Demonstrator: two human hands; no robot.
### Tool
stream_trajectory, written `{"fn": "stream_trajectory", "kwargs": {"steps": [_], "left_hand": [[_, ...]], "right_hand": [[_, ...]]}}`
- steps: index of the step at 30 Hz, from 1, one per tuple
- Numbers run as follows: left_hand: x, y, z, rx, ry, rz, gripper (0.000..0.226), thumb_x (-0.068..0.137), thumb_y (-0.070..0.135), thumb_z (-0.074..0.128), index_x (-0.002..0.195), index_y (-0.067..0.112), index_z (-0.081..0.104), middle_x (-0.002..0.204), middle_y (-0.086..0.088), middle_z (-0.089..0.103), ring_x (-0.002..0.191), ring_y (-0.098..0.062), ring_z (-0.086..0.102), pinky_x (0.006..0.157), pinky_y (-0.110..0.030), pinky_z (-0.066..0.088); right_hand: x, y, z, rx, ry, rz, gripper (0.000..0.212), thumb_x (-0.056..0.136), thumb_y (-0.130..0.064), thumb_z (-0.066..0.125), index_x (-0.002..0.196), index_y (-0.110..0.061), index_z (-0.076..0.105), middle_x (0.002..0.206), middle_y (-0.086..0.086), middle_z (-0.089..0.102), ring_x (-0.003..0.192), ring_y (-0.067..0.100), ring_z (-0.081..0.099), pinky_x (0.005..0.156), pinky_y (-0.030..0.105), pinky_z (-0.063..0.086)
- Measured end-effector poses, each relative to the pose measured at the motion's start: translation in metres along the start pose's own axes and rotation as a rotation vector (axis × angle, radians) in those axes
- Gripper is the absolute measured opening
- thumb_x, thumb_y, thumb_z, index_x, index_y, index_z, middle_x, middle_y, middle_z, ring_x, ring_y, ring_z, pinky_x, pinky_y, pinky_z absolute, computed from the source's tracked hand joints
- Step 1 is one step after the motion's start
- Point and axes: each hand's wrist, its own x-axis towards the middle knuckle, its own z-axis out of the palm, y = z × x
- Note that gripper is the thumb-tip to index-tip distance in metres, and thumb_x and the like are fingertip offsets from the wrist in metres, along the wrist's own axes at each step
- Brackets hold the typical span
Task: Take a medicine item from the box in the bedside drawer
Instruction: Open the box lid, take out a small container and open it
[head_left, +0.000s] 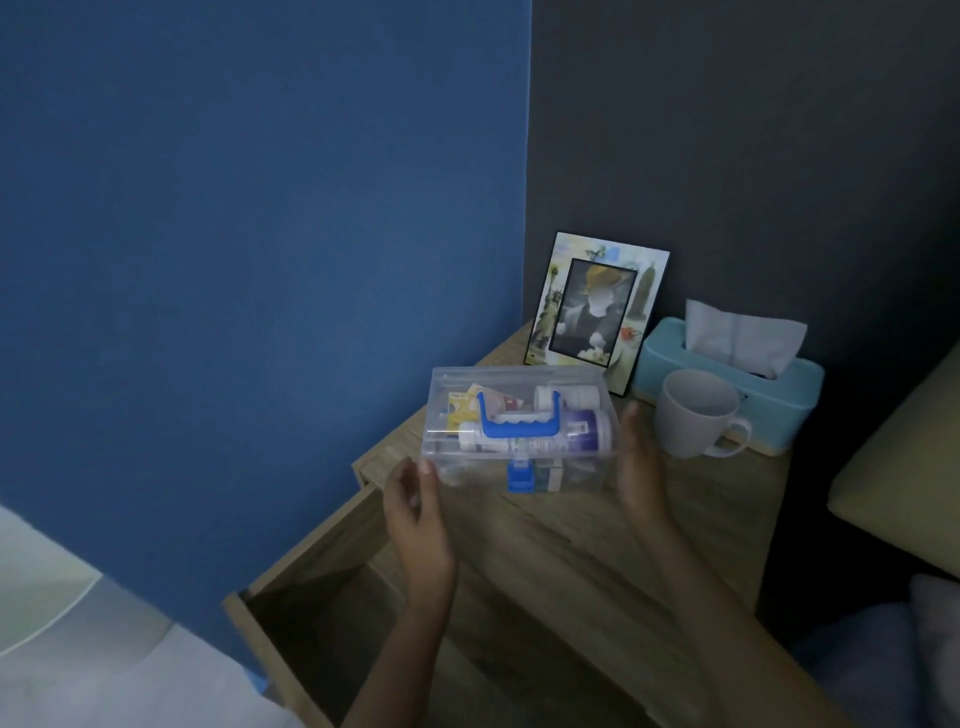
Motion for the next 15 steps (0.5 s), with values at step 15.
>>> {"fn": "stream_trajectory", "kwargs": {"steps": [15], "left_hand": [[0.011,0.009,0.007,0.002,-0.140,0.016,0.080,0.080,0.073,0.027,0.144,0.027,0.038,0.152,0.001,0.040,0.140,-0.017,0.036,0.111,-0.036,0.029]], "right_hand": [[0.064,-0.050,0.013,0.010,-0.178,0.006,0.063,0.095,-0.061,0.025,0.139,-0.021,0.048,0.142,0.005,0.053,0.131,0.022,0.049,0.114,0.048,0.032]]}}
